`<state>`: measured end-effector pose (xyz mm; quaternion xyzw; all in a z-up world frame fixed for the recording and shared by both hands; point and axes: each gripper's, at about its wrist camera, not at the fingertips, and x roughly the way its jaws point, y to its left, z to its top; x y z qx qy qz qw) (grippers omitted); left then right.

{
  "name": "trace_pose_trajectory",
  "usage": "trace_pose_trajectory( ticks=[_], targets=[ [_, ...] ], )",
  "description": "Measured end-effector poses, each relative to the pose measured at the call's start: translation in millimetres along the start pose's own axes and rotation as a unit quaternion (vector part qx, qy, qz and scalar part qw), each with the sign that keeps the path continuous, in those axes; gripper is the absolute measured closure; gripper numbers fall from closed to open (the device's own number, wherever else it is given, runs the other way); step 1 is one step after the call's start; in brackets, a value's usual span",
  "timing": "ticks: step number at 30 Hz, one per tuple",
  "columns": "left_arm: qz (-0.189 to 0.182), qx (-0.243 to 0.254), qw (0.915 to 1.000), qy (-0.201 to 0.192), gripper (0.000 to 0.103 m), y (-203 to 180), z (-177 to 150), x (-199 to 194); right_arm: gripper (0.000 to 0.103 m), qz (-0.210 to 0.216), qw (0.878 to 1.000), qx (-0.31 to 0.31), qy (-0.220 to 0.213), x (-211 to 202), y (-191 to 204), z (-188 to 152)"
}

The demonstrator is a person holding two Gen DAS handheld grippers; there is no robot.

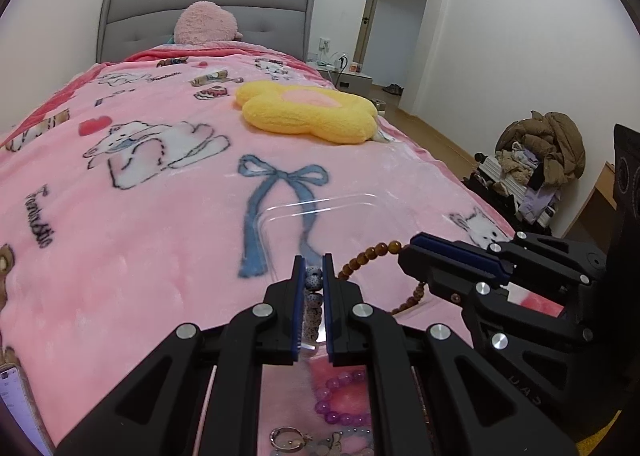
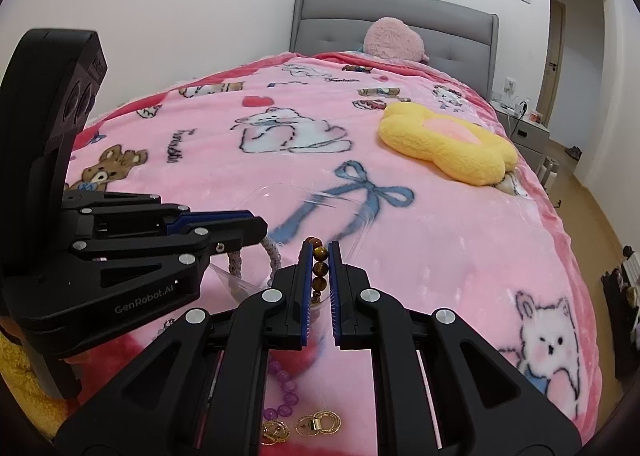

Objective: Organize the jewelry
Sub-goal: 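Carry the bracelet over the clear container and open the left gripper, then grasp the silver ring with the left gripper while the right gripper grasps a gold charm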

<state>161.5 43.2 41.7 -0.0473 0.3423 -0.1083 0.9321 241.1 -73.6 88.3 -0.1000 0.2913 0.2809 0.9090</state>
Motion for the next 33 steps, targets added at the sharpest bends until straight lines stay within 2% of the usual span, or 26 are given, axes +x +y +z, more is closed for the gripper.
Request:
trace_pose_trajectory(
  ticks=[18, 22, 24, 29, 31, 33],
  targets=[
    [-0.010, -0.005, 0.9999, -0.006, 0.095, 4, 4, -7, 0.095, -0.003, 1.000, 0.002, -0.022, -21, -2, 1],
    [-0.006, 0.000, 0.9999, -0.013, 0.095, 1, 4, -15, 0.089, -0.003, 1.000, 0.001, -0.025, -33, -2, 0],
    [-0.003, 0.000, 0.9999, -0.015, 0.092, 1, 3, -21, 0.088, 0.000, 1.000, 0.004, -0.024, -36, -2, 0],
    [0.005, 0.009, 0.9998, -0.019, 0.073, 4, -9, -42, 0.087, 0.013, 1.000, 0.007, -0.016, -50, -4, -13],
    [0.013, 0.013, 0.9997, -0.013, 0.069, 7, -18, -49, 0.078, 0.024, 1.000, 0.016, -0.010, -56, -8, -22],
    [0.014, 0.015, 0.9998, -0.005, 0.067, 9, -26, -52, 0.078, 0.028, 0.999, 0.023, -0.002, -60, -13, -32]
  ],
)
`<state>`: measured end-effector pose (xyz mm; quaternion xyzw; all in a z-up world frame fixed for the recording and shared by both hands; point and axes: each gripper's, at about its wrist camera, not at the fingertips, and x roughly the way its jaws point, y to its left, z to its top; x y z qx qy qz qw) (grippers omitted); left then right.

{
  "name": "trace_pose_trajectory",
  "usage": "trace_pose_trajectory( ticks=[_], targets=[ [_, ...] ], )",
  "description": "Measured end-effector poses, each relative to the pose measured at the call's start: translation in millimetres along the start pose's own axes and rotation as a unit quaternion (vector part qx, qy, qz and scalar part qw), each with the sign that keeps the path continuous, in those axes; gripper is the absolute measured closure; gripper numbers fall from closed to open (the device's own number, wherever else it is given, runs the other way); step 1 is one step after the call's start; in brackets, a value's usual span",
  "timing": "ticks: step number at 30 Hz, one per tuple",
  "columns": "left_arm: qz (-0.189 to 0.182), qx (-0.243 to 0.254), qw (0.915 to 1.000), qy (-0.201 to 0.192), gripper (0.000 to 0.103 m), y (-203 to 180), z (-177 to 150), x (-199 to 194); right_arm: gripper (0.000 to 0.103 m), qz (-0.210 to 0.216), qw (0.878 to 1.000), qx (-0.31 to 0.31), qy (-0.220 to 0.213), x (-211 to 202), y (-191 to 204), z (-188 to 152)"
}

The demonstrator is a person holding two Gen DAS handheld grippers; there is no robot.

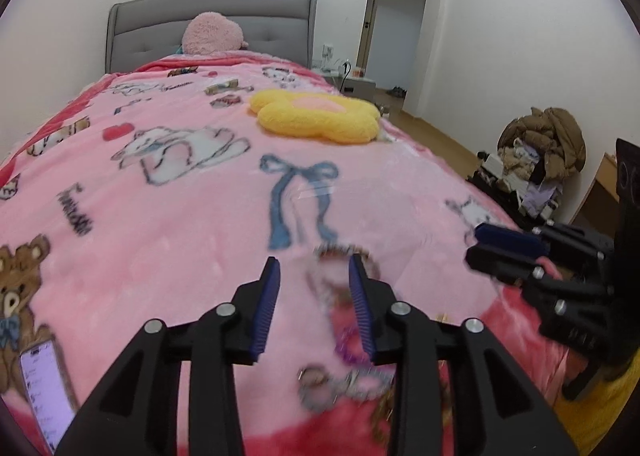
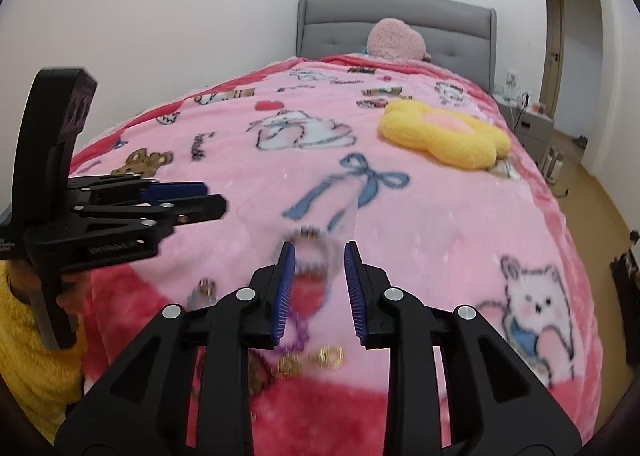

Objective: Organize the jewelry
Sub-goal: 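Grasp the silver ring with the left gripper while the right gripper grasps a gold charm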

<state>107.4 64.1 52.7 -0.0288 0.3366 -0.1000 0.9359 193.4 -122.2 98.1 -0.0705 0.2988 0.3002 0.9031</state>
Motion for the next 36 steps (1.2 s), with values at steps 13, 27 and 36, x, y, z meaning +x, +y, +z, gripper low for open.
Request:
trace_pose_trajectory(
  ticks=[13, 27, 36],
  targets=[
    [0.001, 0.017, 0.9991, 0.039, 0.067, 8, -58, -1, 0.078, 0.003, 0.998, 0.018, 0.060, 13, -19, -43],
    [-0.016, 0.012, 0.9979, 0.062, 0.067, 3, -58, 26, 0.078, 0.016, 0.996, 0.019, 0.082, 30, -24, -60],
    [-0.026, -0.014, 0.9975, 0.064, 0.067, 11, -57, 30, 0.078, 0.037, 0.996, 0.008, 0.083, 35, -18, -60]
  ],
)
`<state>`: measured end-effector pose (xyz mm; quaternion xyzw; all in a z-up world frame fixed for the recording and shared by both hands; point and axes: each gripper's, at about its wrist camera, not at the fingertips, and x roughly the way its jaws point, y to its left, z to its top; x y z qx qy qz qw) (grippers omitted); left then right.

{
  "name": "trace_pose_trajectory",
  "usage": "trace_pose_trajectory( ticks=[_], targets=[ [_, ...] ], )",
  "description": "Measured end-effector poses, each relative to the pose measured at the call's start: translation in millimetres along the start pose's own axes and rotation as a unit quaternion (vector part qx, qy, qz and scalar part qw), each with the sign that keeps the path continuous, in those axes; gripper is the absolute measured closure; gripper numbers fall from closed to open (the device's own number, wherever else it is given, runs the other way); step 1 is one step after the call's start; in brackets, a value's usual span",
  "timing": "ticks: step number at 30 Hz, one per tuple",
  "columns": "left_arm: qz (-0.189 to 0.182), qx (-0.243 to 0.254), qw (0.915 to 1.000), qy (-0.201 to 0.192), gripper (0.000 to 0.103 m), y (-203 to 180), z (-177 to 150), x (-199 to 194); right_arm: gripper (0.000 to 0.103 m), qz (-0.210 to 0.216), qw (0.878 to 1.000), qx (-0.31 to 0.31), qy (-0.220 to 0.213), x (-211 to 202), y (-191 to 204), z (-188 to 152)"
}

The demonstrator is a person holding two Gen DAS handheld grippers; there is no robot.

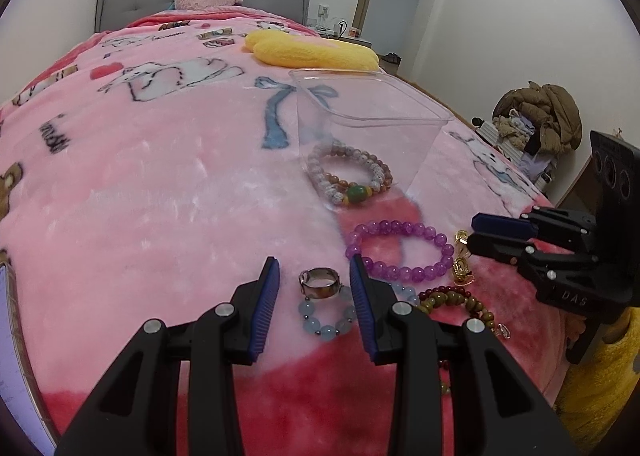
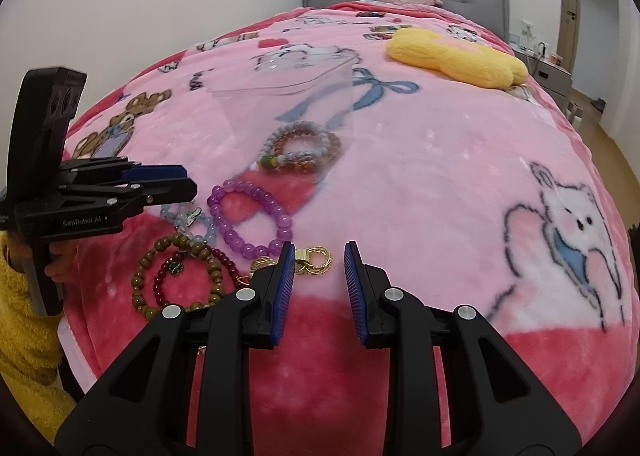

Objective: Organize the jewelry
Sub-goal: 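Grasp the silver ring with the left gripper while the right gripper grasps a gold charm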

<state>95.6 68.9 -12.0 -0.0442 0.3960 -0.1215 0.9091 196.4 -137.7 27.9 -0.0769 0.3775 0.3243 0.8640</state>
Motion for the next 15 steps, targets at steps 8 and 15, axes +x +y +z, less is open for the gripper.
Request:
trace_pose_trajectory(
  ticks=[8, 15],
  targets=[
    [0.000, 0.001, 1.0000, -0.002, 0.078, -2, -1, 1, 0.084, -0.003, 1.000, -0.020, 0.007, 6, 8, -1],
    [0.005, -0.002, 1.0000, -0.007, 0.084, -1, -2, -2, 0.085, -0.012, 1.000, -0.028, 0.000, 2, 11, -2]
  ],
)
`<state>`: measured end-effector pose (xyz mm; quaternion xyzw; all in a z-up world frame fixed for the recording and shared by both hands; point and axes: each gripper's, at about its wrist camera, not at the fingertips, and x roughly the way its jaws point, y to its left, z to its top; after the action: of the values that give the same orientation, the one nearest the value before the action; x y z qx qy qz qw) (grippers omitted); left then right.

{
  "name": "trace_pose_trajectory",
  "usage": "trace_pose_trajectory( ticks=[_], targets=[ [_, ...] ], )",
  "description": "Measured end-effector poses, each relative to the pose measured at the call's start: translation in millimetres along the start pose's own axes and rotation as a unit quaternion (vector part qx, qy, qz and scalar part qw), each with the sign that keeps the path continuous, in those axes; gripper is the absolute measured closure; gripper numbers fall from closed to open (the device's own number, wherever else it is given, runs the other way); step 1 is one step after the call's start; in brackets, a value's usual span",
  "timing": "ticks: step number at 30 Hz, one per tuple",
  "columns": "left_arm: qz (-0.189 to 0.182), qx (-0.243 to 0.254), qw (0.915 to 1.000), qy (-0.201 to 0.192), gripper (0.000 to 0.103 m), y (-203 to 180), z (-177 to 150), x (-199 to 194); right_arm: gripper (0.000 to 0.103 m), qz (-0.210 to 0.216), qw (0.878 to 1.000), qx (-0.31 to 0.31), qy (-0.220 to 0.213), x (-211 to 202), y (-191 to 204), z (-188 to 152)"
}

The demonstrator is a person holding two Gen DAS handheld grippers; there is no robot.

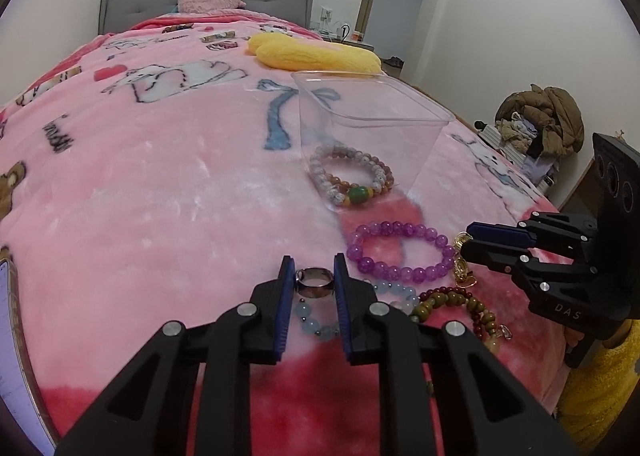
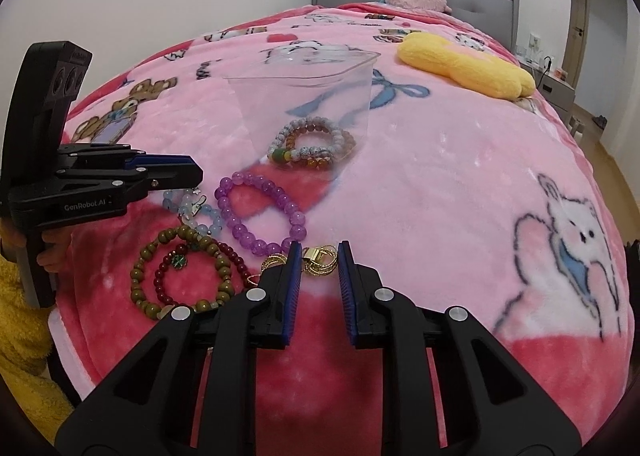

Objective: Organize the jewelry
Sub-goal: 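Grasp the silver ring with the left gripper while the right gripper grasps a gold charm, then lower the ring into the container with the left gripper while the right drops the charm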

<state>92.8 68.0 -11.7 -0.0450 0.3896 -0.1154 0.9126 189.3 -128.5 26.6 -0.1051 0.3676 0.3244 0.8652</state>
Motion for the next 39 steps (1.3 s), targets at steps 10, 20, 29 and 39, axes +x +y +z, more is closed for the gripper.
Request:
trace_pose_trajectory(
  ticks=[10, 20, 29, 39],
  targets=[
    [-0.008, -0.012, 0.9997, -0.017, 0.084, 7, 5, -14, 0.085, -0.005, 1.000, -0.001, -0.023, -20, 3, 7],
    [-0.030, -0.022, 0.9983, -0.044, 0.084, 8, 18, -31, 0.085, 0.000, 0.998, -0.011, -0.057, -40, 10, 28],
    [-0.053, -0.035, 0.9952, -0.074, 0.084, 6, 57, -41, 0.085, -0.002, 0.996, -0.012, -0.093, -49, 13, 62],
    [-0.061, -0.045, 0.9945, -0.072, 0.084, -2, 106, -22, 0.085, -0.017, 0.994, -0.003, -0.110, -38, 7, 101]
  ],
)
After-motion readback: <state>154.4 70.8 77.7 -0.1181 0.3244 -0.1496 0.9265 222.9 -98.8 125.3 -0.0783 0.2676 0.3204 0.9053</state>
